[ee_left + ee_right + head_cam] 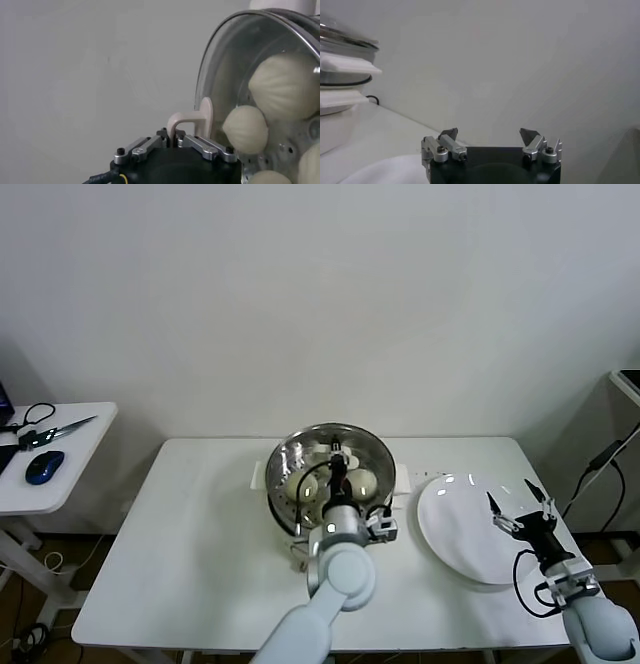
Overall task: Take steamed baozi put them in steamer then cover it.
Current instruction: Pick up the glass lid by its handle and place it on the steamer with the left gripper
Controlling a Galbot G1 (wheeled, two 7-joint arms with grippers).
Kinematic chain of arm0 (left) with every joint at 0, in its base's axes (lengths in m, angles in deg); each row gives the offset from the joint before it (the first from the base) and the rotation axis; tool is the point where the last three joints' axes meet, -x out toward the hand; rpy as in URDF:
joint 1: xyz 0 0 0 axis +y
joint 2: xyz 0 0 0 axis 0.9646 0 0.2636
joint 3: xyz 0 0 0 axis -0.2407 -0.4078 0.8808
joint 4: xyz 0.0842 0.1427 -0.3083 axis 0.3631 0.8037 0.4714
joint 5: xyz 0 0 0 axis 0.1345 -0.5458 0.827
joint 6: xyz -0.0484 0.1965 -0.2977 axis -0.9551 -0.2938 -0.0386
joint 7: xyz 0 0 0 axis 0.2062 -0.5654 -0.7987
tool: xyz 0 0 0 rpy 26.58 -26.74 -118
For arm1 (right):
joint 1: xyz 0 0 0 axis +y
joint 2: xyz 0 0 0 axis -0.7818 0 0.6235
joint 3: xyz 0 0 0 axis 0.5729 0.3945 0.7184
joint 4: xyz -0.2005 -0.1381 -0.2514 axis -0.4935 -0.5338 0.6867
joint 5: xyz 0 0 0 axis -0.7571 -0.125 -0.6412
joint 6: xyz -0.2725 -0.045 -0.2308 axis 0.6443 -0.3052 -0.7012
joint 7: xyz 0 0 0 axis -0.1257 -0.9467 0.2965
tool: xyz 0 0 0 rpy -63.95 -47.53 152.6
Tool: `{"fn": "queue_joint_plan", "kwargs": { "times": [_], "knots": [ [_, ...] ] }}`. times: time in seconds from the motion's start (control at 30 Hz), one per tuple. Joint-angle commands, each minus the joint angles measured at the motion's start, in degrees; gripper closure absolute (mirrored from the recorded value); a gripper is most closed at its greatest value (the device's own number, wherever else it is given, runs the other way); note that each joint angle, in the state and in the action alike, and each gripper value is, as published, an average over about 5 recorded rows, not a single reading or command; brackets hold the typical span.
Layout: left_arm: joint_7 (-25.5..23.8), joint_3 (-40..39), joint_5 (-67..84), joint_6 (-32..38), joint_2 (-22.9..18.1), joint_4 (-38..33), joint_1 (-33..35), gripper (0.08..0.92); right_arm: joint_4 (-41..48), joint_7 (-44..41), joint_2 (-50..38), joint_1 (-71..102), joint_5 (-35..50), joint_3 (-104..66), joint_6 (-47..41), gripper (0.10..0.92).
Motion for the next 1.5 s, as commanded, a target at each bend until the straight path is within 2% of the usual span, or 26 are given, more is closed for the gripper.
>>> {"fn": "queue_joint_plan", "kwargs": {
  "times": [0.03,0.6,1.33,1.43,1.5],
  "knots": [
    [0.55,0.60,-0.45,-2.66,-0.96,1.70,-0.10,0.845,0.07,-0.11,0.15,-0.02,-0.14,-0.08,0.13,0.203],
    [2.10,0.30,-0.36,-2.27,-0.33,2.21,-0.27,0.845,-0.46,-0.35,0.12,-0.21,-0.53,0.04,0.01,0.203],
    [0.45,0.52,-0.01,-0.82,0.63,1.05,0.58,0.844,-0.45,-1.06,0.30,-0.30,-0.83,-0.08,-0.22,0.203],
    [-0.08,0.39,0.25,-0.80,1.59,-0.57,1.12,0.815,-0.50,-1.07,0.29,-0.40,-0.73,-0.02,-0.60,0.203],
    [-0.30,0.25,0.55,-0.98,2.31,-1.87,1.47,0.763,-0.55,-1.07,0.25,-0.49,-0.63,0.06,-0.99,0.203]
  ]
}}
